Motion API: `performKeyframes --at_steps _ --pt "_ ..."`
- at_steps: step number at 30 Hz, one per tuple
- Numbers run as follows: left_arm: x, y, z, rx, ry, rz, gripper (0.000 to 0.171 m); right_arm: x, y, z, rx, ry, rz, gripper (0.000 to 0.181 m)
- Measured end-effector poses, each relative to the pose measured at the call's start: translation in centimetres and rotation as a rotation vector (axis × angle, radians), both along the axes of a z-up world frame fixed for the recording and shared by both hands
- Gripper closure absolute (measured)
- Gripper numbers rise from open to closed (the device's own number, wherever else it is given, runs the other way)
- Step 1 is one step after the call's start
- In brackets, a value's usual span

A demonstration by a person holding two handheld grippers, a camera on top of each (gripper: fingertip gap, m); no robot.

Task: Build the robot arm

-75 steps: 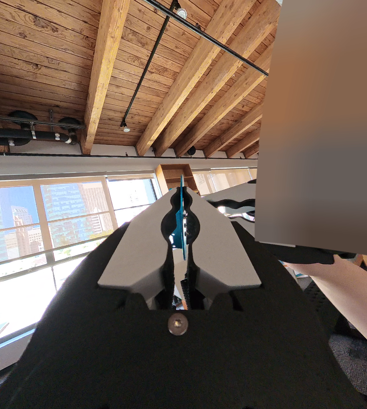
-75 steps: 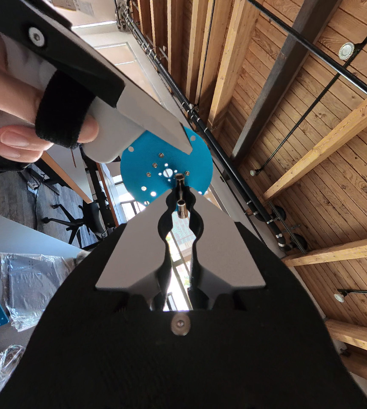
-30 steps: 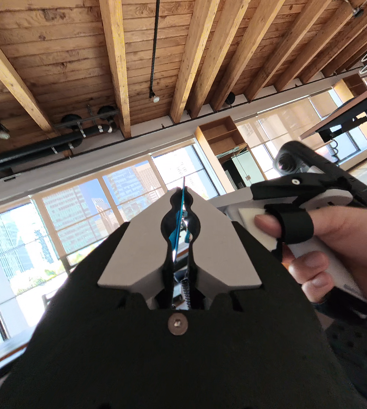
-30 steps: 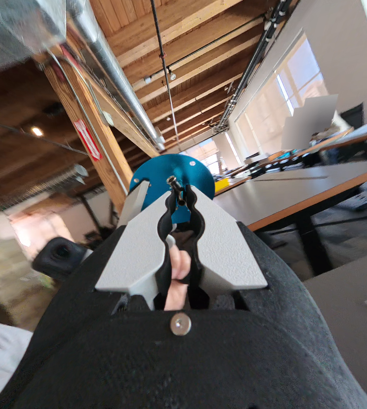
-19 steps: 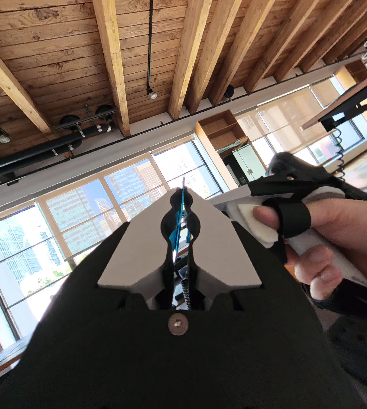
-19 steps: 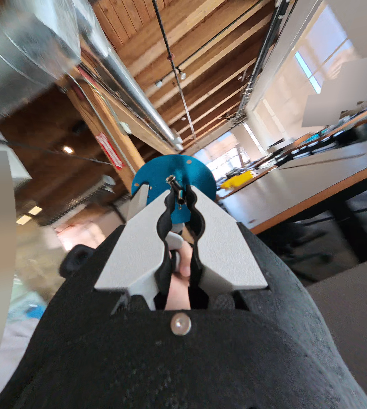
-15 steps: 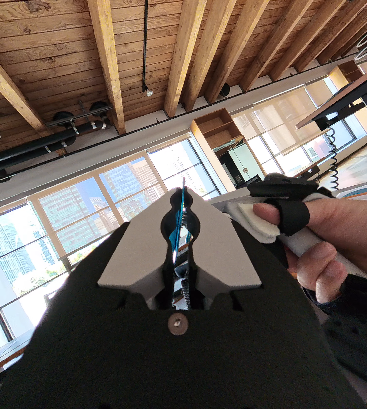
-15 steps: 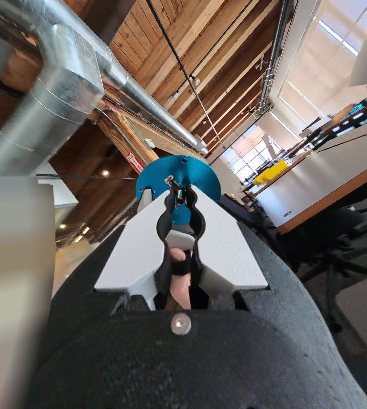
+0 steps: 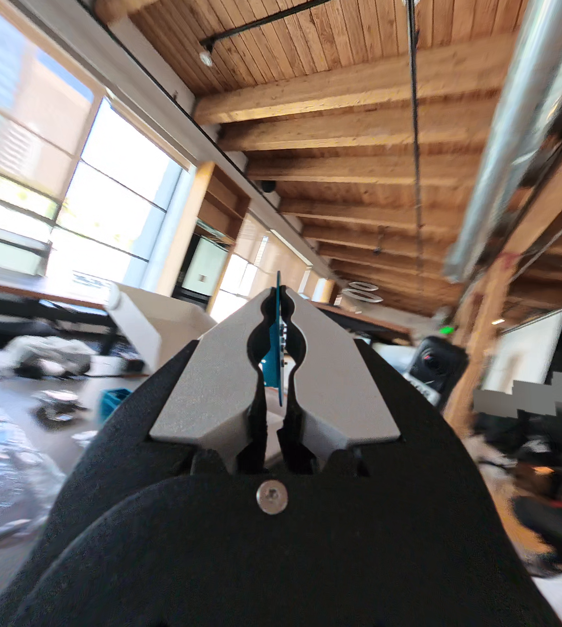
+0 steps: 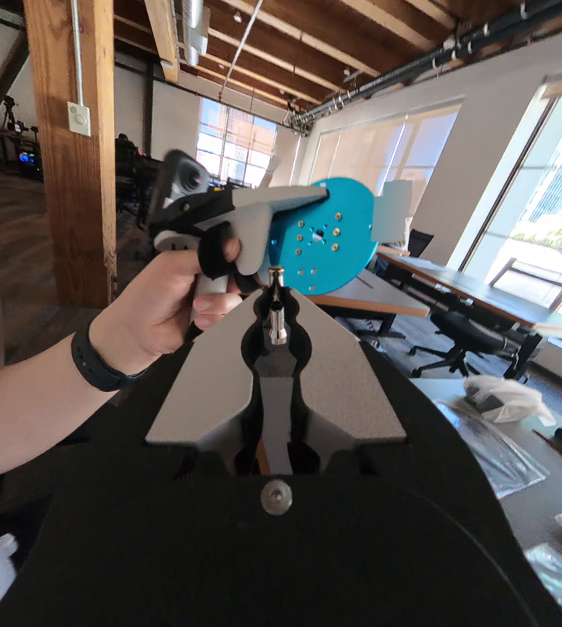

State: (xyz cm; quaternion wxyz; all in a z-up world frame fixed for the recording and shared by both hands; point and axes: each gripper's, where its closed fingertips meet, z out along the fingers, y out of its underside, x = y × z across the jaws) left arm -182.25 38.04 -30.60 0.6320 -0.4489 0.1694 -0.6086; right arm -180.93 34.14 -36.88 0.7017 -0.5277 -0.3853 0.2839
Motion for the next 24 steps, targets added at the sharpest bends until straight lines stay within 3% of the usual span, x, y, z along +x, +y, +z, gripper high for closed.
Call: performKeyframes --at_steps 3,6,8,11,15,18,22,24 --pt "-0.8 0.2 -1.0 -0.081 -0.031 -0.11 0.171 0.8 0.4 -0.1 -0.033 0.062 0.034 0.175" --pt "-0.3 0.6 -3.1 -0.108 0.174 -0.133 0.171 1.3 0.5 -2.2 -0.239 0.097 0.203 0.175" --pt "0.5 1.2 -5.0 -0.156 0.346 -0.193 0.171 1.2 0.3 -3.7 -0.353 0.019 0.261 0.175" --pt "1.2 2.4 -8.0 -0.232 0.575 -0.206 0.171 1.9 2.4 -4.2 -0.184 -0.166 0.056 0.175" --pt "0.4 4.1 -13.9 -0.252 0.93 -0.221 0.171 0.9 3.5 -5.8 -0.14 -0.343 -0.019 0.175" --pt "-0.6 4.5 -14.7 -0.301 0.925 -0.325 0.171 -0.4 4.0 -9.4 -0.262 -0.408 0.038 0.174" --pt "-2.6 4.9 -18.1 -0.385 1.068 -0.403 0.171 -0.6 5.8 -12.9 -0.396 -0.469 0.052 0.174" --pt "-3.9 5.1 -20.3 -0.455 1.158 -0.477 0.171 -1.6 7.0 -14.2 -0.44 -0.577 0.048 0.174"
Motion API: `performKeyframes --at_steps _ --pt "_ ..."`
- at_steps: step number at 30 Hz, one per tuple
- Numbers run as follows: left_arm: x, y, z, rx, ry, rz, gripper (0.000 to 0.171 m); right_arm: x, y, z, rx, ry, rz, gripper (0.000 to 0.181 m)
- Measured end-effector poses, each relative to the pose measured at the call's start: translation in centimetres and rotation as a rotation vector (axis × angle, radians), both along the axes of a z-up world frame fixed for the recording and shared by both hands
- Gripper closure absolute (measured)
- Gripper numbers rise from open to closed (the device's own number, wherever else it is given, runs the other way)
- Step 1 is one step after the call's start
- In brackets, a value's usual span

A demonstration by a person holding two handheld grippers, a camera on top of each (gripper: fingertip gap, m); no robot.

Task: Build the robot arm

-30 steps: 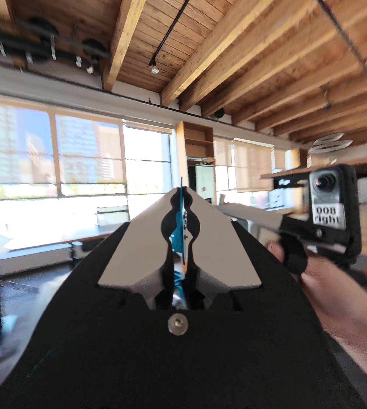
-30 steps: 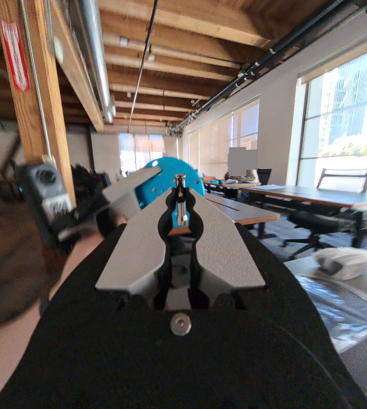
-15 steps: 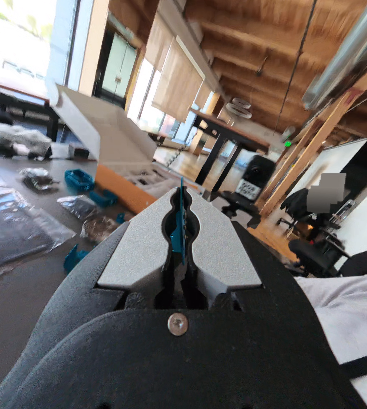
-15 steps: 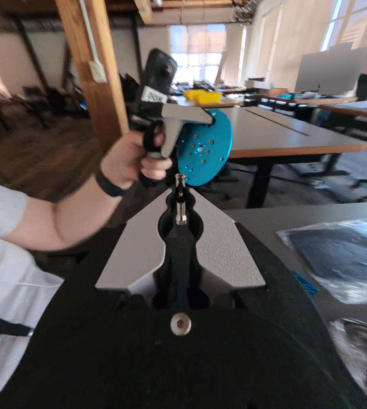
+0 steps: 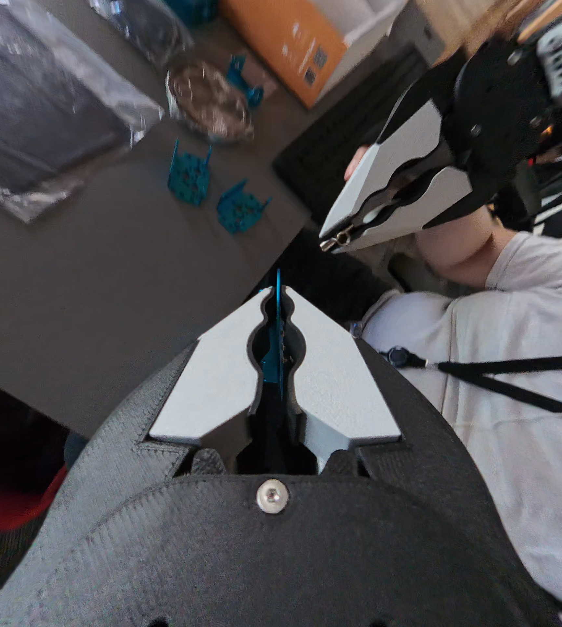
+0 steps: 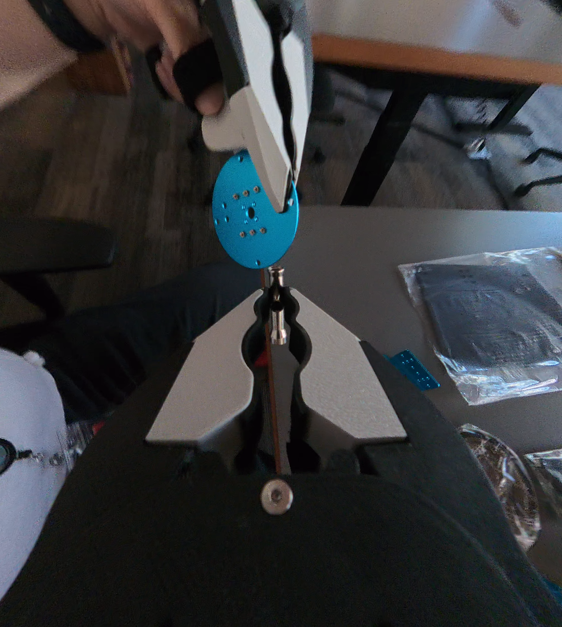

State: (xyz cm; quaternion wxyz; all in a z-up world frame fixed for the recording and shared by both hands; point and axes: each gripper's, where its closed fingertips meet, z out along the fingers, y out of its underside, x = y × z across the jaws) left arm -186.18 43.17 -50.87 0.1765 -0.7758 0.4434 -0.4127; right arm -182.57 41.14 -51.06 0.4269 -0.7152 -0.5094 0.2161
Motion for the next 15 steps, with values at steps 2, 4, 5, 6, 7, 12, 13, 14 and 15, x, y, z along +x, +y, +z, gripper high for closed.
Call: performKeyframes --at_steps 2,4,5,6,7,12,13,14,15 --pt "-1.7 1.0 -1.9 -0.073 0.086 -0.004 0.171 -1.0 1.4 -2.5 -0.039 -0.252 0.058 0.174" --pt "-3.6 1.3 -3.1 -0.17 0.145 -0.015 0.171 -1.7 3.8 -4.6 -0.115 -0.451 0.08 0.174" --pt "-4.4 1.5 -3.4 -0.195 0.154 -0.011 0.171 -2.0 5.5 -5.2 -0.137 -0.508 0.058 0.174" --pt "-5.1 1.7 -3.6 -0.216 0.151 -0.005 0.171 -2.4 6.7 -5.9 -0.177 -0.546 0.048 0.174" --pt "-5.7 1.8 -3.6 -0.245 0.141 -0.001 0.171 -2.6 7.3 -6.8 -0.238 -0.58 0.058 0.174" --pt "-7.4 1.3 -3.9 -0.335 0.091 -0.023 0.171 -2.6 9.7 -10.7 -0.334 -0.665 0.042 0.174" --pt "-7.7 1.4 -4.2 -0.338 0.096 -0.023 0.171 -2.6 9.6 -11.1 -0.368 -0.653 0.047 0.174" --pt "-7.9 1.4 -4.5 -0.347 0.103 -0.03 0.171 -2.6 9.5 -11.5 -0.39 -0.645 0.053 0.173" --pt "-8.1 1.3 -4.7 -0.357 0.109 -0.039 0.171 -2.7 9.7 -11.5 -0.391 -0.628 0.055 0.174"
